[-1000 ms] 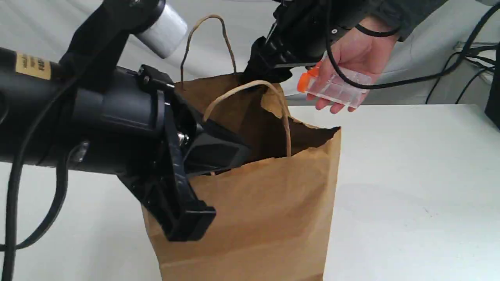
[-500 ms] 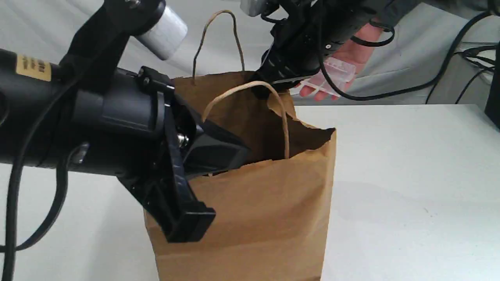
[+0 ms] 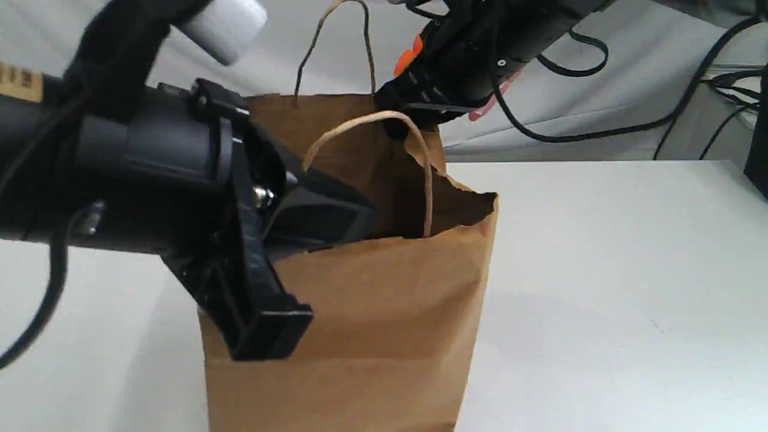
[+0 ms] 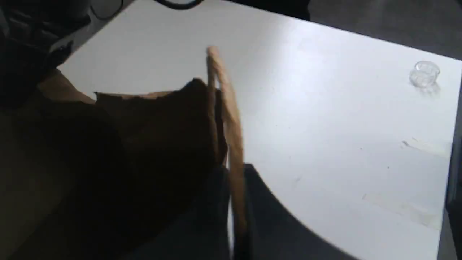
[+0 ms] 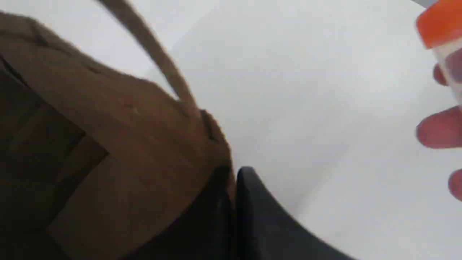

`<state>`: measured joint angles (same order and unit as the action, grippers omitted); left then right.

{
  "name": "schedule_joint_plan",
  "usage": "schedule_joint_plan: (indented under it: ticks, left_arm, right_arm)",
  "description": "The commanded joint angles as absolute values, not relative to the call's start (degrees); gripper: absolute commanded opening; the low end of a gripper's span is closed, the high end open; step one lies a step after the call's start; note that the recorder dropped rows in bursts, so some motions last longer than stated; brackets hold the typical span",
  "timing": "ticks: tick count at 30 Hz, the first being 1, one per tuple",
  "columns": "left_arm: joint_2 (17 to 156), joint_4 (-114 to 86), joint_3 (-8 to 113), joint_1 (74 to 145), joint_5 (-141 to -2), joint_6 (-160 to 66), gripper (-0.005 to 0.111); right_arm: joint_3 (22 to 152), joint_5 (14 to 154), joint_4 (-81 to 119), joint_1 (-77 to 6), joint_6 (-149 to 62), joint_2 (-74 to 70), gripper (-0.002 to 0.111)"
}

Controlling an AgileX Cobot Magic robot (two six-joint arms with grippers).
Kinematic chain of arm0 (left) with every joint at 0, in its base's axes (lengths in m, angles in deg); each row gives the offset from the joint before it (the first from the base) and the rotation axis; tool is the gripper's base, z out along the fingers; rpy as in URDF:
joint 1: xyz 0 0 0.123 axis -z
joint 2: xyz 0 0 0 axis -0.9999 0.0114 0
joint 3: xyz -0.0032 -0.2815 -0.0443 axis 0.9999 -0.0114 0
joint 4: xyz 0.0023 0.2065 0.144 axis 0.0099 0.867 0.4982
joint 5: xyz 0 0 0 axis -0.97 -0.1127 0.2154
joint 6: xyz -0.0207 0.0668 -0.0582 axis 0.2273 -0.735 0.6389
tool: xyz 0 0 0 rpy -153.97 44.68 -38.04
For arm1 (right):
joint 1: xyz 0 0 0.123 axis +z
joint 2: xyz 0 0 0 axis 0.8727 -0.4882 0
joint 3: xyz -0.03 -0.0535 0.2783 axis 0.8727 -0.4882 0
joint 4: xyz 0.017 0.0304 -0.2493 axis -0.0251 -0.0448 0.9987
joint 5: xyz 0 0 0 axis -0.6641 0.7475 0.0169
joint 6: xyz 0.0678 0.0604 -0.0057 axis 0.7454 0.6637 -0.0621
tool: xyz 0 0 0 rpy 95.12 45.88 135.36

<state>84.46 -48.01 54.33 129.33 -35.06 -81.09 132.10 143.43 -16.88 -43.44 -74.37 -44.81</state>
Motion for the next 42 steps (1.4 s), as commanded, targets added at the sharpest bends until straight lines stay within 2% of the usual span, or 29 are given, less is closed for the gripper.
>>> schedule_joint_plan:
  ticks: [1, 4, 9, 21, 42]
  left_arm:
    - [83.3, -48.2, 56.3, 129.5, -33.4, -80.7, 0.0]
    - [83.3, -48.4, 58.1, 129.5, -32.7, -80.7, 0.0]
    - [83.3, -49.7, 61.7, 129.5, -33.2, -80.9, 0.0]
    - [83.5, -53.1, 65.6, 129.5, -36.6, -79.6, 0.0]
    - [83.5, -51.8, 65.4, 129.4, -34.6, -77.8, 0.0]
  right_arm:
    - [132.4, 142.9, -29.0, -47.9, -72.2, -44.6, 0.0]
    - [132.4, 145.8, -35.7, -51.8, -70.8, -44.9, 0.0]
    - [132.4, 153.6, -33.7, -54.1, -66.1, -48.0, 0.0]
    - [132.4, 153.6, -37.3, -54.0, -62.3, -53.7, 0.0]
    - [132.4, 153.6, -38.3, -54.1, -64.2, -53.7, 0.0]
